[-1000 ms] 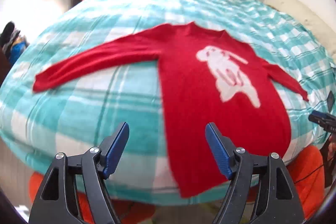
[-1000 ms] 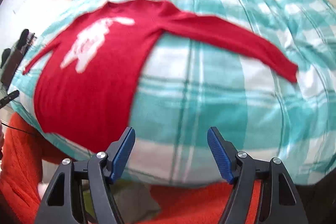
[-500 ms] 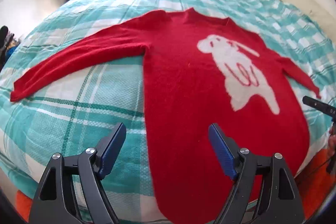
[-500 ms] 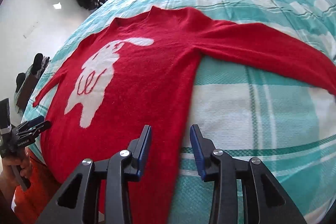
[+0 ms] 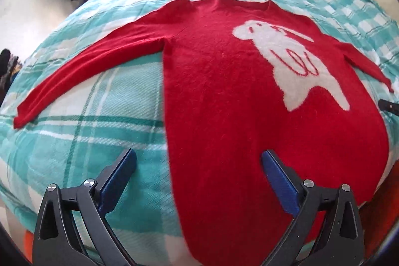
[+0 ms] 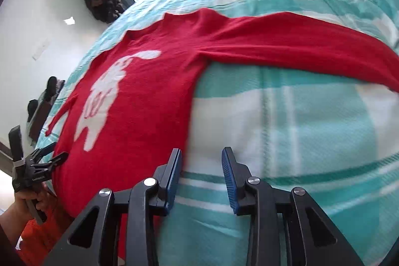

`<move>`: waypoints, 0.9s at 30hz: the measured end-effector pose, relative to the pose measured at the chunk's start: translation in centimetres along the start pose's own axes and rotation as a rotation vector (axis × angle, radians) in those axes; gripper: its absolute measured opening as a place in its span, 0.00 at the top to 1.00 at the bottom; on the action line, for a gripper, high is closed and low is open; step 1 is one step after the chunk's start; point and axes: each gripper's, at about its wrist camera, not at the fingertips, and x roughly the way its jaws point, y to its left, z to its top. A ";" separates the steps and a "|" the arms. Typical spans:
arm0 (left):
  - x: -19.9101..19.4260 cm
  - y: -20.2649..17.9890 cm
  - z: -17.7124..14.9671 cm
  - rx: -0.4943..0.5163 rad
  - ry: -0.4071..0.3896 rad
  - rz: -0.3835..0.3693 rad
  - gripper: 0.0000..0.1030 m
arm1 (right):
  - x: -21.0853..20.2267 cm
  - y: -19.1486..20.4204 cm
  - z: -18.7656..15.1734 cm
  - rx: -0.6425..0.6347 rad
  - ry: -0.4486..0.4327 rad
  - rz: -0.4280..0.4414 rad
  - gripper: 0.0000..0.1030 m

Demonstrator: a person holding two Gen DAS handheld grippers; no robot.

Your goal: Fold small clothes

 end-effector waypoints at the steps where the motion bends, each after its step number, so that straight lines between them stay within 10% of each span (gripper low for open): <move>1: -0.6 0.8 -0.3 -0.038 -0.005 -0.001 0.03 | -1.5 -1.7 0.2 0.037 -0.017 -0.045 0.68; 7: -0.9 4.7 -2.0 -0.235 -0.013 0.058 0.03 | -7.5 -13.7 2.3 0.511 -0.251 0.075 0.16; 13: -0.7 4.4 -2.6 -0.188 -0.026 0.099 0.03 | -4.8 -22.6 1.6 0.946 -0.398 0.117 0.43; 16: -0.8 4.2 -2.8 -0.183 -0.034 0.103 0.03 | -4.8 -24.3 1.8 1.058 -0.448 0.119 0.76; 17: -0.9 4.3 -2.9 -0.188 -0.037 0.099 0.03 | -5.1 -24.3 2.4 1.051 -0.429 0.074 0.93; 21: -0.8 4.6 -3.3 -0.201 -0.047 0.083 0.03 | -9.1 -18.7 8.7 0.778 -0.476 0.091 0.93; 27: -0.5 4.6 -2.9 -0.205 -0.046 0.081 0.02 | -10.8 2.1 18.7 0.223 -0.399 0.398 0.93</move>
